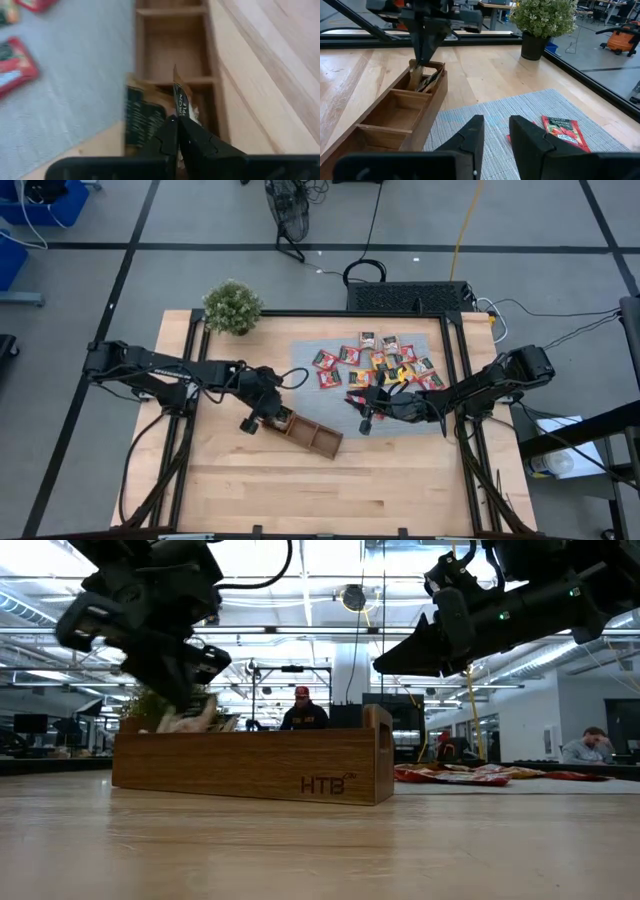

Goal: Pick & Place Tea
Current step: Put the brown tea bag into the left section of the wooden organizer

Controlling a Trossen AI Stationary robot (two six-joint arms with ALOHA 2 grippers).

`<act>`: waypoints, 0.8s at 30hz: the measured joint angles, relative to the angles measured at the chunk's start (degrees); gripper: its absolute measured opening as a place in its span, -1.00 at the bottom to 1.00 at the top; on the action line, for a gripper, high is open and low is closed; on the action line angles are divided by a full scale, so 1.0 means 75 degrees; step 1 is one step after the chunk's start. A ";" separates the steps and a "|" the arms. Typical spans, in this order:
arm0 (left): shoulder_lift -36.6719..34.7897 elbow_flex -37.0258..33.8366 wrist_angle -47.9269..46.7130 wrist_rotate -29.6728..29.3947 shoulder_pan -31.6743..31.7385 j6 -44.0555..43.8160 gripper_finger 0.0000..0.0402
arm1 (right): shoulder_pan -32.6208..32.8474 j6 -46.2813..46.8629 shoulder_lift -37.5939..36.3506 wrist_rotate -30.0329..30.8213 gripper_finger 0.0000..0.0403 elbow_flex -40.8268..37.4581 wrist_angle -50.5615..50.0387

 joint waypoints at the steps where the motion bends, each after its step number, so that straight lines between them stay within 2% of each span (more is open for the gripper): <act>1: 0.0000 0.0001 0.0117 -0.0060 0.0000 -0.0100 -0.86 | 0.0000 0.0000 0.0000 0.0000 -0.61 0.0000 0.0002; 6: -0.0006 0.0003 0.0275 -0.0184 -0.0003 -0.0229 -0.69 | 0.0000 0.0000 0.0000 0.0000 -0.61 0.0000 -0.0033; 12: -0.0009 0.0003 0.0268 -0.1138 0.0000 -0.0437 -0.46 | 0.0000 0.0000 0.0000 0.0000 -0.59 0.0000 -0.0075; 16: -0.0087 0.0058 0.0255 -0.1190 -0.0003 -0.0374 -0.34 | 0.0000 0.0000 0.0000 0.0000 -0.61 0.0000 -0.0076; 18: -0.0161 0.0220 0.0170 -0.1226 -0.0009 -0.0750 -0.30 | 0.0000 0.0000 0.0000 0.0000 -0.61 0.0000 -0.0076; 21: -0.0241 0.0810 -0.0197 -0.1823 -0.0110 -0.1922 -0.28 | -0.0002 0.0001 0.0000 0.0000 -0.61 0.0000 -0.0125; 24: -0.0191 0.1659 -0.1833 -0.2621 -0.0477 -0.2001 -0.32 | 0.0000 0.0003 -0.0003 0.0000 -0.61 -0.0003 -0.0160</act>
